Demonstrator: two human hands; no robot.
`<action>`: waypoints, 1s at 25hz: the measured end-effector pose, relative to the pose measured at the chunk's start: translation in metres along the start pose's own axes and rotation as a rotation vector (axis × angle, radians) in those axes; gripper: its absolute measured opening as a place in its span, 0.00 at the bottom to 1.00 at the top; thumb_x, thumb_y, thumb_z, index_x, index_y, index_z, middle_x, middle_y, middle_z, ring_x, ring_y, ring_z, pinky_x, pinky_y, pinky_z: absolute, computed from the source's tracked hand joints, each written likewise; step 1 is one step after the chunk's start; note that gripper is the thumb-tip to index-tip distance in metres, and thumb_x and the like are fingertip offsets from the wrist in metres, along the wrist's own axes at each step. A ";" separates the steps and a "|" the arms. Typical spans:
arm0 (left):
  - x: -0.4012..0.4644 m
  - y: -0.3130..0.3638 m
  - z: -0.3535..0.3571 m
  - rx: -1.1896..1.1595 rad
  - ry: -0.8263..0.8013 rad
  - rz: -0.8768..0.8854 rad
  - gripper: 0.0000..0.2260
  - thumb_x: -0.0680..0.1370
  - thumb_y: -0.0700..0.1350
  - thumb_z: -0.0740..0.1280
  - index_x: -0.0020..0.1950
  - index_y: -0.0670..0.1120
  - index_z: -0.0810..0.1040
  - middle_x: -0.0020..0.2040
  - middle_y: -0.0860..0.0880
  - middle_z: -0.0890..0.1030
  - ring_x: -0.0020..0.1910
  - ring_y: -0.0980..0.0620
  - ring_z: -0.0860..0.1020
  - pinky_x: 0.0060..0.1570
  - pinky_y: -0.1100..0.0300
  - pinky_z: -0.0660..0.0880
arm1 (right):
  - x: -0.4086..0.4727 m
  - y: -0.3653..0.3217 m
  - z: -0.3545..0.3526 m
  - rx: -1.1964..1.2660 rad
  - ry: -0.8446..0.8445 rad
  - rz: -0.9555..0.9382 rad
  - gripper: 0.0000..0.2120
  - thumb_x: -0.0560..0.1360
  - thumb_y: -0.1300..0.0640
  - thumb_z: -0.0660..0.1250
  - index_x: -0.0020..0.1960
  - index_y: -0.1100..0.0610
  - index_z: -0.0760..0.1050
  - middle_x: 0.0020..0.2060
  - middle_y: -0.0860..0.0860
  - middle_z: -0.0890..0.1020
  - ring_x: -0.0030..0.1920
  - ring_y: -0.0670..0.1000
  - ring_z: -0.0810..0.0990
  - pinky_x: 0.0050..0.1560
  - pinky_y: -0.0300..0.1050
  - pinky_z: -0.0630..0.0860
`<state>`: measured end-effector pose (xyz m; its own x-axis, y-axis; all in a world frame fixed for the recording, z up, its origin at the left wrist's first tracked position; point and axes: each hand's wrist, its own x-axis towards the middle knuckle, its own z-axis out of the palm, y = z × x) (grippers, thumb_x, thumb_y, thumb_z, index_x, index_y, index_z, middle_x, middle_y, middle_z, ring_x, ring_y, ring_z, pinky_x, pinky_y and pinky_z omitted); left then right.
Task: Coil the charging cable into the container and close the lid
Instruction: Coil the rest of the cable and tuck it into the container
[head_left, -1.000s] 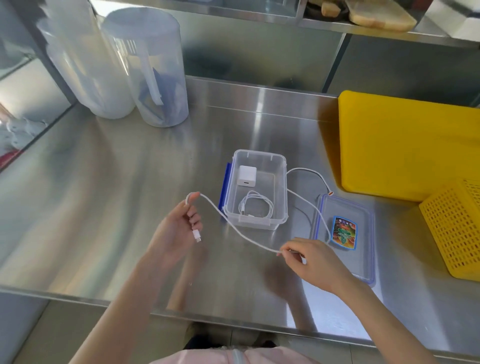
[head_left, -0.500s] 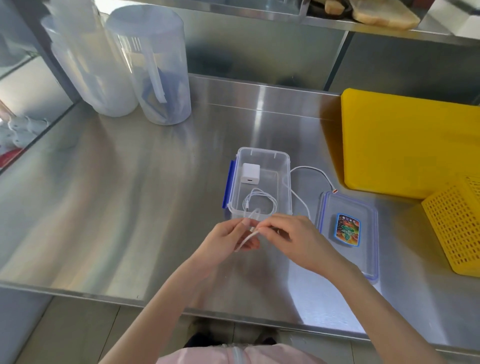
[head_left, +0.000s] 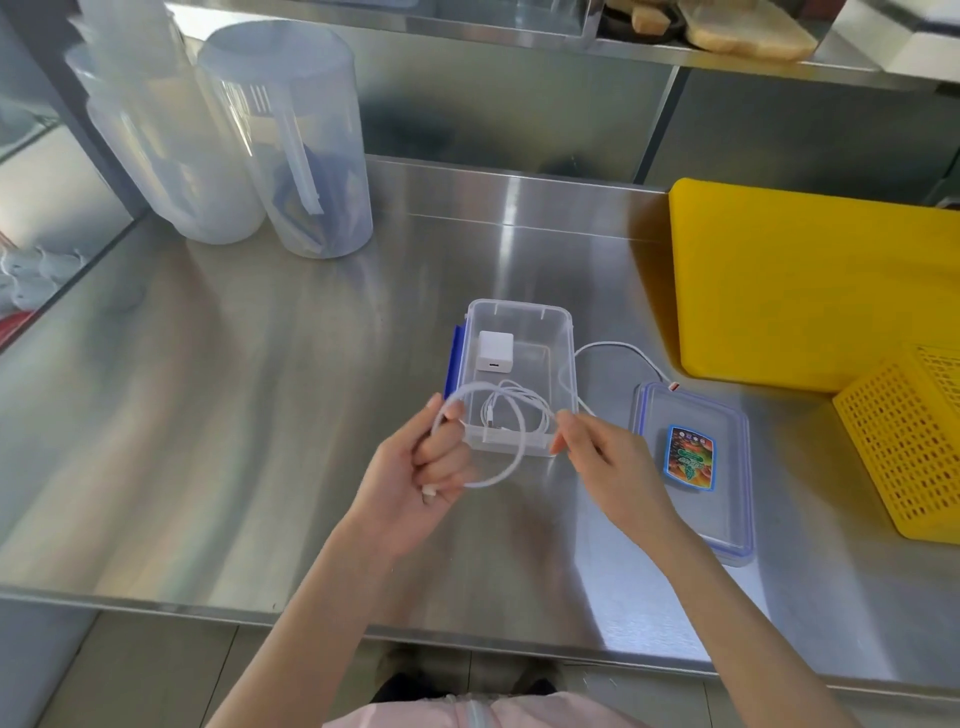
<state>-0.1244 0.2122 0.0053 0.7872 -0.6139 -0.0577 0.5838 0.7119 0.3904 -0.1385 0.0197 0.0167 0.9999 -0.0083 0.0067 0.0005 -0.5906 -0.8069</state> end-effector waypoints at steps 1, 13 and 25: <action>0.000 0.008 -0.004 -0.124 -0.077 -0.007 0.13 0.79 0.46 0.57 0.48 0.39 0.77 0.27 0.50 0.61 0.25 0.54 0.60 0.27 0.62 0.63 | -0.002 0.004 0.000 -0.034 -0.003 0.005 0.17 0.78 0.51 0.56 0.33 0.54 0.71 0.20 0.41 0.73 0.25 0.43 0.69 0.28 0.31 0.64; -0.005 0.034 0.005 0.250 0.453 0.408 0.12 0.78 0.44 0.55 0.52 0.45 0.78 0.22 0.56 0.67 0.23 0.59 0.67 0.29 0.71 0.71 | -0.016 0.010 0.003 -0.162 -0.194 -0.130 0.05 0.77 0.56 0.58 0.48 0.53 0.73 0.25 0.46 0.73 0.27 0.43 0.72 0.31 0.31 0.66; 0.006 -0.009 0.014 0.932 0.474 0.202 0.14 0.81 0.42 0.52 0.39 0.45 0.73 0.27 0.53 0.83 0.29 0.58 0.81 0.35 0.68 0.77 | -0.017 -0.038 0.013 -0.361 -0.476 -0.275 0.12 0.74 0.55 0.58 0.53 0.48 0.77 0.35 0.52 0.80 0.34 0.49 0.72 0.40 0.45 0.71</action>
<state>-0.1279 0.1974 0.0140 0.9667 -0.1753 -0.1862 0.2089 0.1210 0.9704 -0.1552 0.0527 0.0402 0.8596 0.4902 -0.1443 0.3358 -0.7547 -0.5637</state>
